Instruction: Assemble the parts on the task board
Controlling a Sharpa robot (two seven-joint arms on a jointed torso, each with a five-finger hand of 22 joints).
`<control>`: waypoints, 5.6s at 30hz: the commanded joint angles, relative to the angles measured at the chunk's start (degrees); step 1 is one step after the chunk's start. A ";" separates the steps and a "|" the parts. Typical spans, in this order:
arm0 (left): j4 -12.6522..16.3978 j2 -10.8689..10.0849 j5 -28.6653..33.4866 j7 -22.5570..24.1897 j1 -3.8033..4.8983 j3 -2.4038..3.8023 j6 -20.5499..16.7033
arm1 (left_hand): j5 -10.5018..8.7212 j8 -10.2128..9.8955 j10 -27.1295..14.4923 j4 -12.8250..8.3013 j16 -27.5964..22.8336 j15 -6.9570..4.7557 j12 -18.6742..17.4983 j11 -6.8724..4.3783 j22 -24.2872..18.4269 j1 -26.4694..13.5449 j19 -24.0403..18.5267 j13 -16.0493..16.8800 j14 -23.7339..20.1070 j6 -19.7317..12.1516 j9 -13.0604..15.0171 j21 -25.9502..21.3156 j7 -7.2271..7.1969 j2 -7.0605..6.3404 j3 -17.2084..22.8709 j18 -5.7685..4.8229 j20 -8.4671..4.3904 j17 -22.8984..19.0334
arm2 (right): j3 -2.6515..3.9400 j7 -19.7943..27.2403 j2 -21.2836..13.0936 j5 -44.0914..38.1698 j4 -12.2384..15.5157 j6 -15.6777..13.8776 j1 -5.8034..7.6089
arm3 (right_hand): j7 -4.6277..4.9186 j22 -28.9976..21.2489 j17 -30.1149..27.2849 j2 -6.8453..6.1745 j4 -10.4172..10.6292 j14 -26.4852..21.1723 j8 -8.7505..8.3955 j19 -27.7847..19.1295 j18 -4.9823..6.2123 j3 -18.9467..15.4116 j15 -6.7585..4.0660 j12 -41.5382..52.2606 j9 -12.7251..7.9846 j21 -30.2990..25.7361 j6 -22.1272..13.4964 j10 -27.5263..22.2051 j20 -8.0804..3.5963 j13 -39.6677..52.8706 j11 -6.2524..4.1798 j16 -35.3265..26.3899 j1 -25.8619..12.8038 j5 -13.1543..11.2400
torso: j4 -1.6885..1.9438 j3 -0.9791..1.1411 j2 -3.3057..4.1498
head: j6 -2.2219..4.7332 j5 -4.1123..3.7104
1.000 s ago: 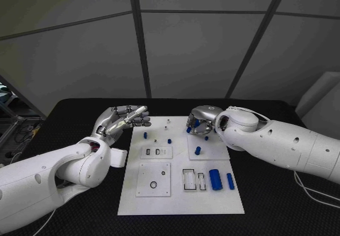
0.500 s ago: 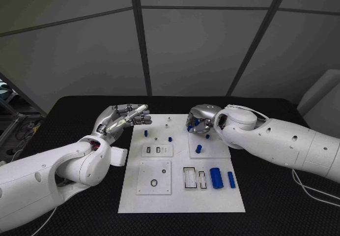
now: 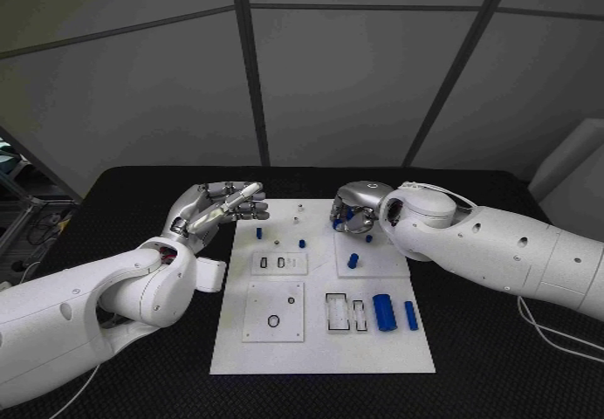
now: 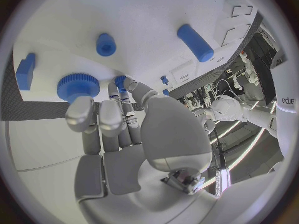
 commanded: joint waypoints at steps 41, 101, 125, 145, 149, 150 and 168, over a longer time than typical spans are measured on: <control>-0.50 -0.03 0.26 0.28 0.18 0.17 0.82 | -0.01 -0.55 -0.18 -0.39 -0.58 0.13 -0.46 0.33 -0.16 -0.05 0.36 -0.08 0.19 -0.14 -0.08 0.04 0.47 0.40 0.01 3.01 -0.06 0.13 | 0.04 -0.07 12.13 -1.07 -10.17 -11.73 1.52 | 0.45 3.16 1.50 -1.58 0.33 1.30 -0.22 1.43 -1.39 3.15 -0.17 -0.87 -0.16 2.15 0.27 0.55 0.03 0.38 0.06 1.87 0.62 1.52 | 0.13 -0.11 0.47 | 0.82 1.02; -0.37 -1.14 0.27 -0.29 0.49 0.31 1.36 | -0.04 -0.82 -0.36 -0.40 -0.90 0.19 -0.79 0.39 -0.28 -0.17 0.31 -0.09 0.13 -0.23 -0.07 -0.09 0.49 0.53 -0.04 3.00 -0.02 0.19 | 0.05 -1.21 3.63 4.02 -1.42 -14.39 1.53 | 1.19 -1.49 -0.58 -5.50 5.17 0.00 0.01 -2.03 -0.43 0.97 1.15 2.25 0.19 -0.20 -5.36 -6.99 1.62 0.17 1.37 2.10 -2.45 1.01 | -0.65 0.30 0.26 | 0.90 1.18; -1.97 -0.58 0.55 -0.29 0.49 0.29 1.76 | -0.04 -0.95 -0.45 -0.46 -1.10 0.23 -0.96 0.39 -0.34 -0.17 0.27 -0.10 0.03 -0.29 -0.07 -0.16 0.40 0.55 -0.06 2.99 0.01 0.20 | 2.34 -6.82 -6.21 15.74 2.47 -3.51 1.56 | 0.63 14.70 19.92 -7.04 21.92 3.08 4.24 7.60 -3.40 -22.94 -0.81 51.50 0.33 7.43 -11.34 1.34 0.25 46.81 -0.84 13.80 3.83 2.97 | -1.46 1.14 0.03 | 1.63 0.22; -2.38 -0.09 0.55 -0.36 0.49 0.29 2.03 | -0.04 -0.95 -0.45 -0.46 -1.10 0.23 -0.96 0.39 -0.34 -0.17 0.27 -0.10 0.03 -0.29 -0.07 -0.16 0.40 0.55 -0.06 2.99 0.01 0.20 | 2.33 -8.07 -1.52 12.08 -3.30 -1.18 1.55 | 1.19 17.13 25.17 -6.06 22.82 3.78 6.20 8.71 -3.83 -23.14 -0.22 63.58 0.14 8.49 -13.26 4.78 0.85 60.02 -0.25 16.14 7.59 3.62 | -1.50 1.31 0.04 | 0.78 0.27; -2.42 -0.03 0.55 -0.38 0.49 0.29 2.06 | -0.04 -0.95 -0.45 -0.46 -1.10 0.23 -0.96 0.39 -0.34 -0.17 0.27 -0.10 0.03 -0.29 -0.07 -0.16 0.40 0.55 -0.06 2.99 0.01 0.20 | 2.32 -8.23 -1.07 11.69 -3.85 -0.58 1.54 | 1.20 17.52 25.77 -5.95 22.58 3.87 6.24 8.90 -3.90 -23.06 -0.19 64.53 0.08 8.65 -13.61 5.25 0.89 61.13 -0.23 16.38 7.94 4.03 | -1.49 1.34 0.06 | 0.71 0.26; -2.42 -0.03 0.55 -0.39 0.49 0.29 2.06 | -0.04 -0.95 -0.45 -0.46 -1.10 0.23 -0.96 0.39 -0.34 -0.17 0.27 -0.10 0.03 -0.29 -0.07 -0.16 0.40 0.55 -0.06 2.99 0.01 0.20 | 2.32 -8.26 -0.99 11.64 -3.96 -0.38 1.54 | 1.20 17.53 25.79 -5.94 22.57 3.87 6.24 8.91 -3.91 -23.06 -0.19 64.57 0.08 8.66 -13.62 5.28 0.89 61.17 -0.23 16.38 7.95 4.04 | -1.50 1.33 0.05 | 0.70 0.25; -2.57 0.05 0.55 -0.52 0.48 0.30 2.14 | -0.03 -1.05 -0.49 -0.50 -1.25 0.24 -1.09 0.39 -0.39 -0.17 0.25 -0.10 0.02 -0.30 -0.07 -0.21 0.40 0.59 -0.08 3.00 0.03 0.23 | 2.28 -8.09 0.21 11.45 -5.45 3.19 1.52 | 1.14 17.95 26.26 -5.46 22.11 3.93 6.76 9.10 -3.98 -22.86 -0.15 66.11 0.14 8.83 -13.47 5.99 0.94 62.89 -0.24 16.59 8.44 4.77 | -1.50 1.41 0.11 | 0.24 0.42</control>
